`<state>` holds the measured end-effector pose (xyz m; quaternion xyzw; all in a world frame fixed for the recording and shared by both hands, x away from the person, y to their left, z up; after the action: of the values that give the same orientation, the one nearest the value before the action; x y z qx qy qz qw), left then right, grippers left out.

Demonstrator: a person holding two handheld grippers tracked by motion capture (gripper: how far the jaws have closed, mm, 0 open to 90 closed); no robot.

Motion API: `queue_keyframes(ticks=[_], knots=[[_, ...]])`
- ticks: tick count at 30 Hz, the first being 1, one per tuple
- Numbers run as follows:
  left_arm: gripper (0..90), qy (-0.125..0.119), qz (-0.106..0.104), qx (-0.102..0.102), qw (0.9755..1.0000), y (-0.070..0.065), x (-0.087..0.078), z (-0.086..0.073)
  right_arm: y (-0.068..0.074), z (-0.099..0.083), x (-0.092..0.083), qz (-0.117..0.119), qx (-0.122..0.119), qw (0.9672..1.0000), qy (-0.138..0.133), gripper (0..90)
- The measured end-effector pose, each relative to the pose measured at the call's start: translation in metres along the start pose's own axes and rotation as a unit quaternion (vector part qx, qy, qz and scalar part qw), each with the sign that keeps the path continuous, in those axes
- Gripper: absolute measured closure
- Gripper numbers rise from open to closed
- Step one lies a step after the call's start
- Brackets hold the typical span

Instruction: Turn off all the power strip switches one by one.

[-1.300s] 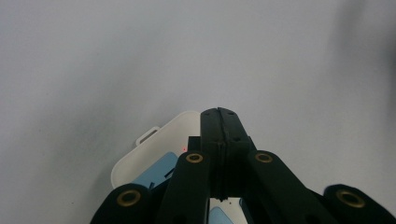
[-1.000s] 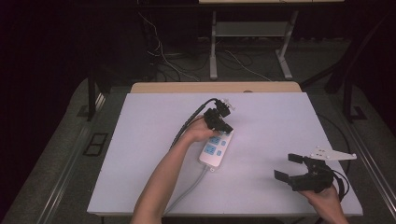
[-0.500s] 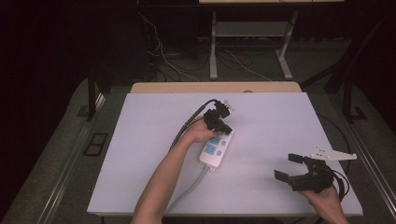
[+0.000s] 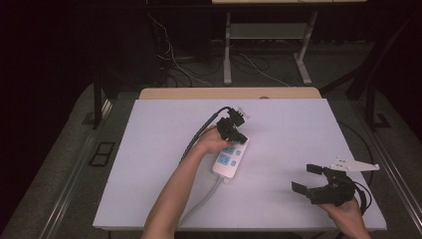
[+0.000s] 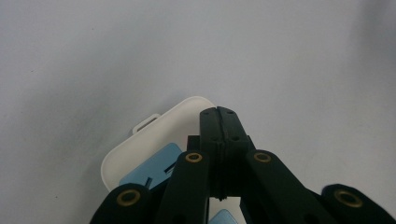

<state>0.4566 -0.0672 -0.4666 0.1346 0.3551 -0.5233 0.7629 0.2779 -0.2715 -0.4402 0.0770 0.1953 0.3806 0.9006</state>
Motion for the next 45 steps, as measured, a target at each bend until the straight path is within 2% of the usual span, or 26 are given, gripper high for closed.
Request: queue_keyframes(ticks=[10, 16, 22, 23, 29, 35, 40, 45], knots=[[89.9, 0.003, 0.009, 0.007, 0.9999, -0.001, -0.001, 0.0, -0.001, 0.0, -0.001, -0.002, 0.001, 1.0, -0.001, 1.9], [89.8, 0.008, 0.022, 0.022, 0.9995, -0.004, 0.0, 0.001, -0.001, 0.0, -0.001, -0.003, 0.001, 1.0, 0.0, 1.9], [89.6, 0.004, 0.02, 0.019, 0.9996, -0.004, -0.002, 0.002, -0.001, 0.0, -0.002, -0.002, 0.002, 1.0, -0.002, 1.9], [89.5, -0.005, 0.014, 0.011, 0.9998, -0.004, -0.003, 0.004, -0.002, 0.0, -0.002, -0.003, 0.002, 1.0, -0.002, 1.9], [89.4, 0.008, 0.02, 0.03, 0.9993, -0.006, -0.006, 0.001, -0.002, 0.0, -0.002, -0.003, 0.004, 1.0, -0.003, 1.9], [89.1, -0.009, 0.016, 0.03, 0.9994, -0.012, -0.017, -0.002, -0.001, 0.0, -0.001, -0.002, 0.003, 1.0, -0.002, 1.9], [81.0, -0.041, 0.015, 0.025, 0.9987, -0.017, -0.035, -0.003, 0.0, 0.0, 0.0, -0.001, 0.002, 1.0, -0.001, 1.9], [68.2, -0.064, 0.014, 0.017, 0.9977, -0.019, -0.057, -0.009, 0.001, 0.0, 0.0, 0.0, 0.002, 1.0, -0.001, 1.9]])
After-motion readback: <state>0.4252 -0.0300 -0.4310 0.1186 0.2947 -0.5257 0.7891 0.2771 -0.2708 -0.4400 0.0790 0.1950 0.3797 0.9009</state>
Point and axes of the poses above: each handheld gripper's, and its own axes: x roughly forward along the jaws, z roughly out of its top, y roughly to its left, the point moved 7 cm from there along x, roughly forward along the jaws, and after that the axes turned 11 degrees about -y, right-handed, at the moved point
